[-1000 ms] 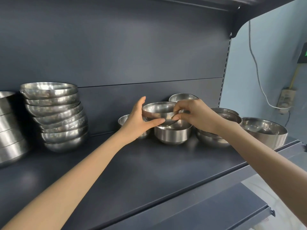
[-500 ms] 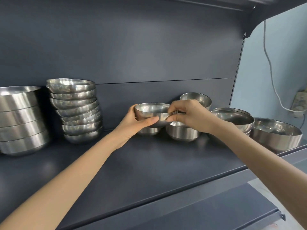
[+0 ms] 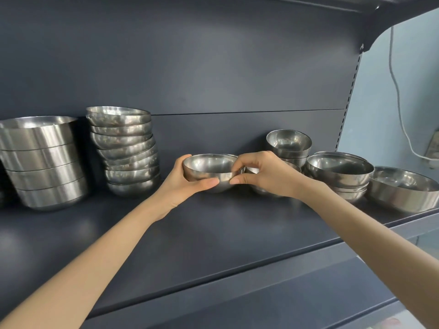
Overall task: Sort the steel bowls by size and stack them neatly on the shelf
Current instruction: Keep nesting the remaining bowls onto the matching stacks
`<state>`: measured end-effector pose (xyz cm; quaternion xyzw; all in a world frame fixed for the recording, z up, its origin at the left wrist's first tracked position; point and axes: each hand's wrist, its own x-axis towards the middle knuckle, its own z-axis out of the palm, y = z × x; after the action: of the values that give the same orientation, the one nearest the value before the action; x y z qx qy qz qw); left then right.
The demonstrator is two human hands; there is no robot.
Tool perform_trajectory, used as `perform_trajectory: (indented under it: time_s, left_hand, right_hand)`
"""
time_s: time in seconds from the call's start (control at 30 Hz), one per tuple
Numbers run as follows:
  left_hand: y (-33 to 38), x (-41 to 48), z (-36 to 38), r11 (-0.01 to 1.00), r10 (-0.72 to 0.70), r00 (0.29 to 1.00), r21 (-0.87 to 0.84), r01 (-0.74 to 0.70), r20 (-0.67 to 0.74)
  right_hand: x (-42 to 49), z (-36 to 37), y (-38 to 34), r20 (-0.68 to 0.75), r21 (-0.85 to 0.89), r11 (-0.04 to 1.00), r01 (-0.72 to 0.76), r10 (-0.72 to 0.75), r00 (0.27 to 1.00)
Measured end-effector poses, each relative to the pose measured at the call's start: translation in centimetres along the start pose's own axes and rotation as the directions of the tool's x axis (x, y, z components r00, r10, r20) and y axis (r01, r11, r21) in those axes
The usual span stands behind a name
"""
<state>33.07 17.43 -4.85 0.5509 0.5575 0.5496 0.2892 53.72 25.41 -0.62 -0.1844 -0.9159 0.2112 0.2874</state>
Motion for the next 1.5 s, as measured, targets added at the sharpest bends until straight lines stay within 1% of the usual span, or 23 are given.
perform_trajectory:
  time_s: [0.2, 0.37, 0.53, 0.6, 0.7, 0.77, 0.83, 0.87, 0.93, 1.07, 1.17, 1.33, 1.5]
  left_hand:
    - [-0.6, -0.7, -0.3, 1.000, -0.022, 1.000, -0.010, 0.022, -0.021]
    - [-0.7, -1.0, 0.0, 1.000, -0.017, 0.999, -0.010, 0.017, -0.034]
    - [-0.6, -1.4, 1.0, 1.000, -0.014, 0.999, -0.007, 0.014, -0.029]
    - [-0.4, -1.7, 1.3, 1.000, -0.009, 1.000, -0.017, 0.009, -0.015]
    - [-0.2, -2.1, 1.5, 1.000, -0.015, 1.000, -0.027, 0.014, -0.006]
    - [-0.2, -2.3, 1.6, 0.999, -0.012, 1.000, -0.034, 0.012, -0.001]
    - [-0.2, -2.4, 1.7, 0.999, -0.009, 1.000, -0.042, 0.010, 0.012]
    - [-0.2, -2.5, 1.8, 0.999, -0.006, 1.000, -0.044, 0.007, 0.020]
    - [-0.1, -2.6, 2.0, 0.999, 0.003, 0.999, -0.053, -0.001, 0.035]
    - [-0.1, -2.8, 2.1, 0.998, 0.011, 0.999, -0.061, -0.009, 0.035]
    - [0.1, -2.9, 2.2, 0.998, 0.019, 0.999, -0.065, -0.017, 0.037]
    - [0.2, -3.1, 2.2, 0.997, 0.033, 0.999, -0.072, -0.031, 0.030]
    - [0.1, -3.0, 2.3, 0.997, 0.049, 0.998, -0.068, -0.046, 0.036]
  right_hand:
    - [-0.1, 0.5, -0.6, -0.008, -0.010, 1.000, -0.015, 0.015, 1.000]
    - [-0.7, 0.6, -0.8, -0.041, 0.027, 1.000, -0.011, 0.012, 0.999]
    - [-2.1, 0.1, -0.7, -0.071, 0.036, 0.998, -0.048, 0.051, 0.996]
    - [-2.8, -0.3, -0.4, -0.103, 0.027, 0.998, -0.060, 0.063, 0.993]
    - [-4.0, -1.3, 0.7, -0.217, -0.067, 0.991, -0.118, 0.101, 0.971]
    - [-5.1, -2.1, 2.0, -0.298, -0.207, 0.964, -0.165, 0.099, 0.950]
    - [-6.3, -2.7, 3.3, -0.358, -0.350, 0.903, -0.248, 0.116, 0.927]
    - [-6.8, -3.1, 3.8, -0.385, -0.387, 0.875, -0.292, 0.135, 0.913]
    - [-7.6, -3.9, 4.4, -0.442, -0.383, 0.849, -0.365, 0.178, 0.879]
    - [-8.8, -5.0, 4.7, -0.574, -0.354, 0.817, -0.454, 0.193, 0.796]
    - [-9.5, -5.5, 4.8, -0.603, -0.345, 0.766, -0.543, 0.262, 0.753]
    - [-10.3, -6.1, 4.7, -0.563, -0.386, 0.701, -0.599, 0.335, 0.755]
    - [-10.3, -6.4, 4.5, -0.551, -0.386, 0.681, -0.622, 0.370, 0.748]
